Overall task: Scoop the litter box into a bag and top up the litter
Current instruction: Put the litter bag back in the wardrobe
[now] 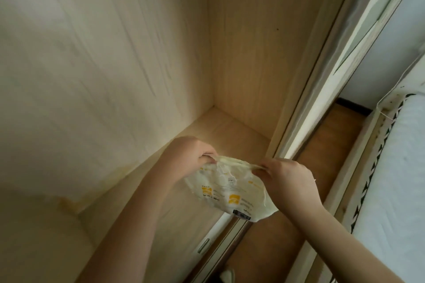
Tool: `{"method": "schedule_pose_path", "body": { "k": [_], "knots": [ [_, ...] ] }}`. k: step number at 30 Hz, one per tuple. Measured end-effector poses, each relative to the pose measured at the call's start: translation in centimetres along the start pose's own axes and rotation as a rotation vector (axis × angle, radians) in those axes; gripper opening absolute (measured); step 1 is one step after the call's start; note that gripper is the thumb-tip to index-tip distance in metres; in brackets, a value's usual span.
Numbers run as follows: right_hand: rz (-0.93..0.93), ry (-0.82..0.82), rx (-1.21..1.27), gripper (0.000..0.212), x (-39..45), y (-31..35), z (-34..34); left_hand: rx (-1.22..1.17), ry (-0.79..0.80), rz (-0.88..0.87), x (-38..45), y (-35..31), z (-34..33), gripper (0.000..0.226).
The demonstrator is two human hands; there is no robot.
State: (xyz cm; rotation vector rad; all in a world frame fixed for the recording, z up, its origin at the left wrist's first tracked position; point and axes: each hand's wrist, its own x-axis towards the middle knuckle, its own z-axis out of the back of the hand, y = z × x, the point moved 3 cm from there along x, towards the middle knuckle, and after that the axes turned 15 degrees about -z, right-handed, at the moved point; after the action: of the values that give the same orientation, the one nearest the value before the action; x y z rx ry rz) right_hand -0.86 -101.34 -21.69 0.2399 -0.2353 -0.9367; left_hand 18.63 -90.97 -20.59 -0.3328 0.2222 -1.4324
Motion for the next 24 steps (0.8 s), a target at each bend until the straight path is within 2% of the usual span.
{"method": "schedule_pose_path", "body": {
  "k": [4,7,12,15,19,24],
  "knots": [
    [0.020,-0.018,-0.017,0.030,4.9,2.4,-1.6,0.079,-0.061,-0.082,3.5,5.0,1.1,0.018],
    [-0.012,0.088,-0.006,0.030,8.6,4.2,-3.9,0.081,-0.047,-0.098,6.7,9.1,1.6,0.016],
    [-0.013,0.218,-0.064,0.027,13.4,7.8,-7.8,0.125,0.058,-0.096,9.9,15.7,1.5,0.015],
    [-0.018,0.241,-0.070,0.025,15.6,9.8,-10.5,0.171,0.094,-0.078,11.1,19.4,1.3,0.015],
    [-0.043,0.289,-0.124,0.015,17.4,11.6,-14.2,0.273,0.148,-0.077,12.1,23.1,-0.9,0.015],
    [-0.070,0.309,-0.147,0.025,18.2,12.0,-16.9,0.354,0.099,-0.066,11.8,25.4,-4.6,0.017]
  ]
}}
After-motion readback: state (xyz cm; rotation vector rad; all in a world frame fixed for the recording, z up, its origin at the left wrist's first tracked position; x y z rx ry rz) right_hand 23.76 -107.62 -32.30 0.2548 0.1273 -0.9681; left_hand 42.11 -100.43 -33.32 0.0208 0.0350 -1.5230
